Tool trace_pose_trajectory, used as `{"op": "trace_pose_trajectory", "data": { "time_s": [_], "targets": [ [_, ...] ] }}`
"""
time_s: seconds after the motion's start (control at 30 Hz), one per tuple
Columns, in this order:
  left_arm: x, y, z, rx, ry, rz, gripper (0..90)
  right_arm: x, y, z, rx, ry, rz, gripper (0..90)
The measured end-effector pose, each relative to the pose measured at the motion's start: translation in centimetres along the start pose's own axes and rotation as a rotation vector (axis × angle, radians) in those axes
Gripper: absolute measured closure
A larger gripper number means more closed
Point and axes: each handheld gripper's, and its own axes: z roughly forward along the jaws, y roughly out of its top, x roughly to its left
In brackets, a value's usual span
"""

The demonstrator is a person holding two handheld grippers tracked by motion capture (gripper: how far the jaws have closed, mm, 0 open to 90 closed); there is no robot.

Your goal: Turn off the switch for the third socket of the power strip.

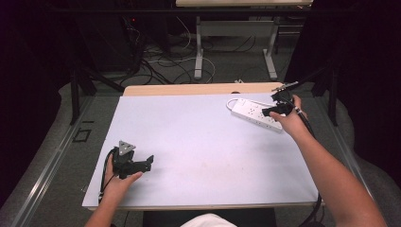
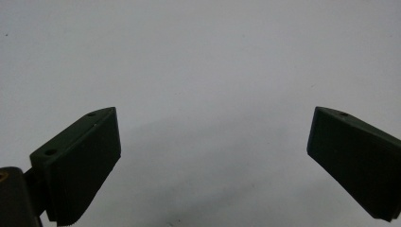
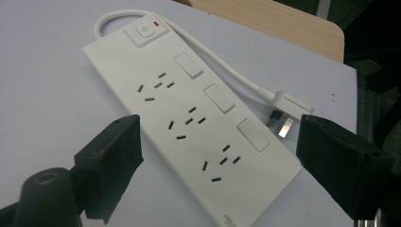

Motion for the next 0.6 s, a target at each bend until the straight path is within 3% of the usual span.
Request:
{"op": "trace_pose_trajectory", "data": {
  "time_s": [0.3, 0.6],
  "targets": [
    [0.0, 0.0, -0.1, -0.003, -0.006, -0.008, 3.3, 2.4, -0.6, -1.5, 0.017, 0.041, -0.081, 2.4],
    [0.0, 0.0, -0.1, -0.005, -0.007, -0.006, 3.4, 5.0, -1.5, -3.0, 0.013, 0.076, -0.162, 0.0]
  ]
}}
